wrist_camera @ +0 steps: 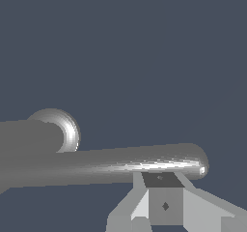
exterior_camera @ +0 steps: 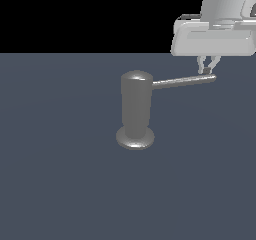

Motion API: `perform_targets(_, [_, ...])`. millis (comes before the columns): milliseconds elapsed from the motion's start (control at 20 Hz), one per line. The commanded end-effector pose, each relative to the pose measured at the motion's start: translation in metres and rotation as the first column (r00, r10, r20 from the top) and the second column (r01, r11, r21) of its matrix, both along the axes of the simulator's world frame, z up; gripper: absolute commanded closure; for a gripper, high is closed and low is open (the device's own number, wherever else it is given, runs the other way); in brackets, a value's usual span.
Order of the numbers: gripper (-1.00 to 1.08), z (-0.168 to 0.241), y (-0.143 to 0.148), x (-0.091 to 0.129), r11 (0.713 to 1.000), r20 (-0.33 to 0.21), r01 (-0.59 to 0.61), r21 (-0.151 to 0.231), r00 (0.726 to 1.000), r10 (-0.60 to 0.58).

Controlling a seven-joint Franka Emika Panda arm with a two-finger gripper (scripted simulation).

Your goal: Turn on the faucet by rotating a designated handle.

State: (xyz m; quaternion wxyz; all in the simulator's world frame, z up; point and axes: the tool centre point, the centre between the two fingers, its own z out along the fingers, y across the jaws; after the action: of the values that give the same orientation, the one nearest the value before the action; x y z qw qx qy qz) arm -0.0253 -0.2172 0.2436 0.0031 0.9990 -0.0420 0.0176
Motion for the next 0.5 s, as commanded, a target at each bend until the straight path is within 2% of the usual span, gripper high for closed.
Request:
perform_targets(0, [1.08,-0.008,0.005,0.009,1.000,-0.010,-0.007,0.003,1.000,0.007])
perform_targets(450, [1.08,-0.011,0.004,0.036,1.000,-0.017,0.000,0.005,1.000,0.000])
